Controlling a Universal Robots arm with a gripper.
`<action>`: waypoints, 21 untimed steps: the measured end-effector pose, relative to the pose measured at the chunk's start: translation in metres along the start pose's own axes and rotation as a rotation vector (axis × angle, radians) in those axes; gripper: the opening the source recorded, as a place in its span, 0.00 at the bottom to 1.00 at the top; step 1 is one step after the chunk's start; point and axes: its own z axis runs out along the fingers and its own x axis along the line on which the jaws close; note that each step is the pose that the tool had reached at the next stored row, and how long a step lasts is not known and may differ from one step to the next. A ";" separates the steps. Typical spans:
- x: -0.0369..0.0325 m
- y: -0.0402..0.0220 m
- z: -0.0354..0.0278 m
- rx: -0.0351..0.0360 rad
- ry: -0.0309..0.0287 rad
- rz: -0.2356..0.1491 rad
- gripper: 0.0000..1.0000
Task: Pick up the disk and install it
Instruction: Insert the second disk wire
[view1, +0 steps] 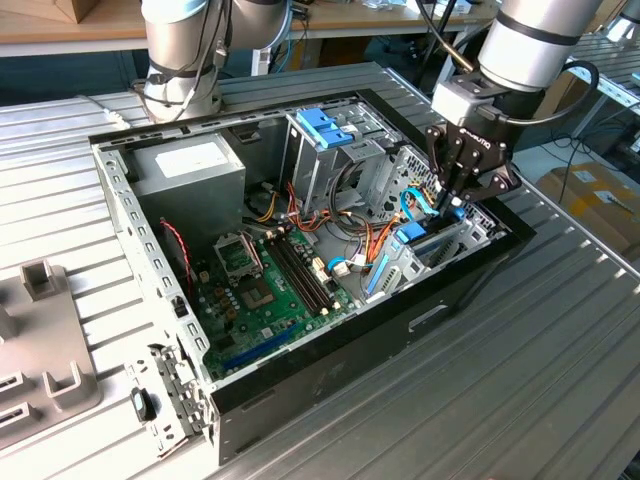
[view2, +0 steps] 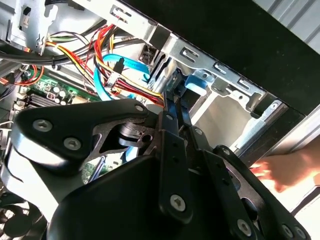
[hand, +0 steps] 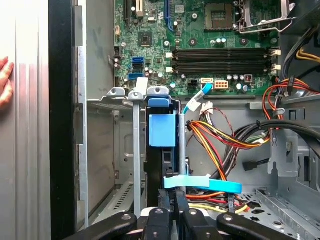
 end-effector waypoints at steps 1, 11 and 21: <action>0.0000 0.0000 0.0001 0.0000 -0.0002 0.000 0.16; 0.0000 0.0000 0.0003 0.0000 -0.0003 0.000 0.42; 0.0025 0.0005 -0.0322 0.0000 -0.0005 0.000 0.42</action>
